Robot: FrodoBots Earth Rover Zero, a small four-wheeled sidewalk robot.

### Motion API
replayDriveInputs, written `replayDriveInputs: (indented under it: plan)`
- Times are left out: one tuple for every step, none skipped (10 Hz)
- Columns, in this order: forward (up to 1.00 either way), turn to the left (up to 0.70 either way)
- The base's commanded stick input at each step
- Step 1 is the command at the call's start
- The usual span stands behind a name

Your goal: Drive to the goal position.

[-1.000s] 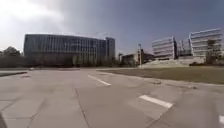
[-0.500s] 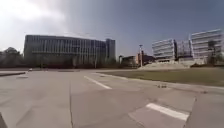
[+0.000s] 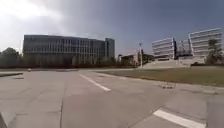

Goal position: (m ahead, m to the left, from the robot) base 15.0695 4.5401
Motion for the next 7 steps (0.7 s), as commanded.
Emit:
replayDriveInputs:
  plan:
    - [0.7, 0.35]
    - [0.7, 0.35]
    - [0.7, 0.35]
    - [0.7, 0.35]
    - [0.7, 0.35]
    - [0.7, 0.35]
    - [0.7, 0.35]
